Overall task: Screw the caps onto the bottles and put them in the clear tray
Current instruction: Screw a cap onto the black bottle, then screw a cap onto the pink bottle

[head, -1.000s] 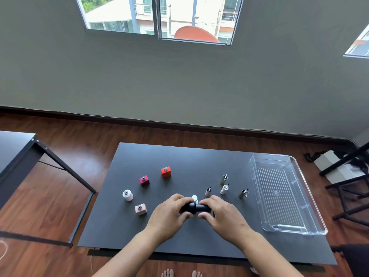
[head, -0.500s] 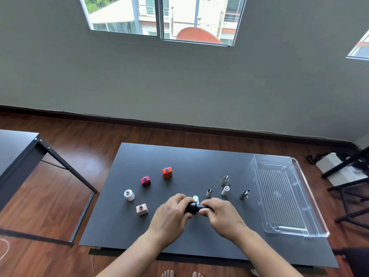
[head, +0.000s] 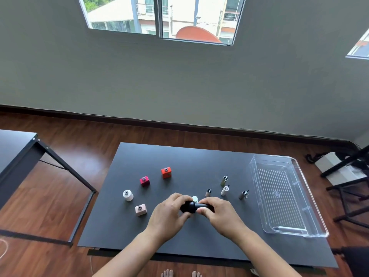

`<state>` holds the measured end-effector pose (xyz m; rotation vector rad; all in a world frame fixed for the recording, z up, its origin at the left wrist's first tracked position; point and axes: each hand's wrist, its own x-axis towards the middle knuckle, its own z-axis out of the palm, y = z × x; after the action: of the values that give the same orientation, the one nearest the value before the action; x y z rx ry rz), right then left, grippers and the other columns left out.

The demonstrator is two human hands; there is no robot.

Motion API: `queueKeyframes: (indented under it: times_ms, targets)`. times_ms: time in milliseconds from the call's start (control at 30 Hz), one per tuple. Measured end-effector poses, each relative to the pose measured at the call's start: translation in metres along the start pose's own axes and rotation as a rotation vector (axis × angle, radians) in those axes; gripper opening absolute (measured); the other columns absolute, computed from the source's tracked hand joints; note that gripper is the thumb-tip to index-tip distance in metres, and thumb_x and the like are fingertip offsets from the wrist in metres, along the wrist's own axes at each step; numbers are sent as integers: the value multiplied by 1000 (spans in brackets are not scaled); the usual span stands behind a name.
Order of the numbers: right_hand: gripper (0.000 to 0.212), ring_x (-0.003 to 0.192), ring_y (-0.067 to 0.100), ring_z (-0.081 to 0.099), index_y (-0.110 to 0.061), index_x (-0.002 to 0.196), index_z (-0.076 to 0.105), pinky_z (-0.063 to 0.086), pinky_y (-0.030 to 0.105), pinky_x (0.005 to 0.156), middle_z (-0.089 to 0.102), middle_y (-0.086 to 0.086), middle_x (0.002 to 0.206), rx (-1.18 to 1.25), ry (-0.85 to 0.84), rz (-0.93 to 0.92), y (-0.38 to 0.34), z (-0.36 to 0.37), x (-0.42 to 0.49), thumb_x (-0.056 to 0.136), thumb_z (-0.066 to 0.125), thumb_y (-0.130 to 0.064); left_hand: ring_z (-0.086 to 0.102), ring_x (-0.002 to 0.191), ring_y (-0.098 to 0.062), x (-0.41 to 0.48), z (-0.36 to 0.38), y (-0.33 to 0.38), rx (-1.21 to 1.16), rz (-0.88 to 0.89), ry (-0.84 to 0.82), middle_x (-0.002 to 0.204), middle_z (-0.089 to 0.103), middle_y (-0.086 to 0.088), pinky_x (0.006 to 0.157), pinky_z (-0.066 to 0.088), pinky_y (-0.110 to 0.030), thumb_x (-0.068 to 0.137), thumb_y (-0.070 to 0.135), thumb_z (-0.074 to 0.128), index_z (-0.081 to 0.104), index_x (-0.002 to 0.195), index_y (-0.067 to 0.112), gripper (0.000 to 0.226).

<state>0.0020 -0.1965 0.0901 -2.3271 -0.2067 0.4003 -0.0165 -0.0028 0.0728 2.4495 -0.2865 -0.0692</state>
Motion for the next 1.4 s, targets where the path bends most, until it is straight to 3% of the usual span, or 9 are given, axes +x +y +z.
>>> queueKeyframes:
  times_ms: [133,267,433,567,667,733,1133,1300,1400]
  targets:
    - [17,75,-5,59,-33,92,70,43,8,71,64,-18,80,138,78,-12,-2,2,2,79,74,-23,61,88,4,4,1,-5,-54,-73,-16,95,67,21,77,47,-16,75,41,67,61,106,40,32]
    - [13,58,1,53,-36,76,68,47,19,58,62,-11,63,198,139,65,7,-2,6,74,79,-29,62,85,13,9,4,-17,-177,-250,16,86,69,27,77,51,-20,68,49,67,59,97,44,30]
    - [10,75,8,59,-32,86,65,41,17,66,61,-12,78,45,287,240,34,-4,21,80,72,-28,60,85,5,23,13,-36,-257,-356,87,92,61,18,81,51,-26,67,39,74,62,89,43,26]
    - [43,96,14,58,-26,122,53,46,29,85,58,-5,107,-7,167,356,45,8,40,82,69,-26,61,82,2,34,24,-46,-244,-429,25,90,62,14,81,53,-29,69,32,74,63,91,38,25]
    - [52,119,18,53,-29,131,47,43,34,98,56,-6,130,-24,106,387,48,16,50,83,66,-25,58,81,6,37,30,-49,-201,-466,-18,91,62,16,72,46,-22,70,34,69,58,90,40,23]
    - [49,120,19,53,-29,130,49,43,34,98,56,-7,132,-44,86,395,49,19,56,83,64,-24,57,80,6,37,32,-50,-187,-478,-38,92,61,18,69,42,-20,71,32,70,56,91,42,26]
    - [12,103,24,60,-32,99,62,47,34,85,67,-8,106,-118,135,387,50,22,63,88,57,-32,60,93,-2,26,31,-54,-187,-471,23,106,60,20,80,47,-24,75,30,73,57,114,42,43]
    - [12,94,24,63,-34,97,62,47,31,75,65,-13,81,-68,232,293,41,19,58,85,63,-37,57,101,-16,-2,8,-62,136,-359,281,106,64,12,81,43,-32,70,28,80,66,112,34,45]
    - [13,93,23,64,-33,98,61,51,35,81,71,-12,86,-46,260,227,29,14,56,85,64,-36,54,110,-22,-21,-5,-79,234,-425,304,113,62,8,89,42,-39,65,30,85,66,114,31,53]
